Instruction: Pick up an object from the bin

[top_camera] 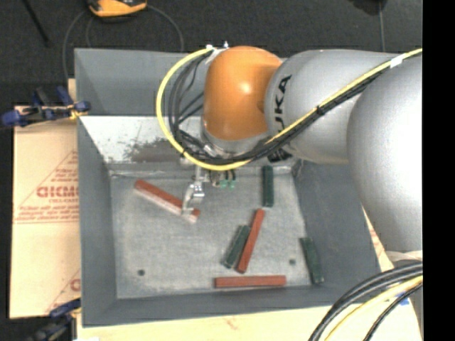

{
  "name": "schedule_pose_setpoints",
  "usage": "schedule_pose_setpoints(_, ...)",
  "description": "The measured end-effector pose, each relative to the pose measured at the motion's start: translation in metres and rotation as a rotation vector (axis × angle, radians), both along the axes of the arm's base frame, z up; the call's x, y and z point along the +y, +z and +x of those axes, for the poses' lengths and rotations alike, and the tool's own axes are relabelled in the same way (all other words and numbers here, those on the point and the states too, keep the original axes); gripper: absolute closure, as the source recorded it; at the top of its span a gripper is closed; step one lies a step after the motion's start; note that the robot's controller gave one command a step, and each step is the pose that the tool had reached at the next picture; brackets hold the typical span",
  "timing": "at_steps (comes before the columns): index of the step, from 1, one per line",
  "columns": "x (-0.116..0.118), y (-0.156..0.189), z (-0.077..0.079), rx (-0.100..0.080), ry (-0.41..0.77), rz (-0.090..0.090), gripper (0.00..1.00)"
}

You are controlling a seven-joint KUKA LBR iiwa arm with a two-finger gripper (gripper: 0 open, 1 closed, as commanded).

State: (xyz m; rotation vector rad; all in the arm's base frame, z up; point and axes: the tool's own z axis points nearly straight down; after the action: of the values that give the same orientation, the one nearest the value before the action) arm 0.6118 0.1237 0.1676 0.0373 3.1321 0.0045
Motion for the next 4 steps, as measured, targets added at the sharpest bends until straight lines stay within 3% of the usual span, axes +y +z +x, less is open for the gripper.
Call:
schedule_pose_setpoints(1,0.005,-0.05,0.004,0.01,-0.056,-0.001,0.0)
schedule_pose_setpoints(2,0.014,-0.035,0.027,0.002,-0.019,-0.002,0.0)
schedule_pose_setpoints(3,0.028,-0.086,0.028,0.003,-0.089,0.0,0.0)
schedule_pose_setpoints(4,0.029,-0.082,0.029,-0.002,-0.102,0.001,1.0)
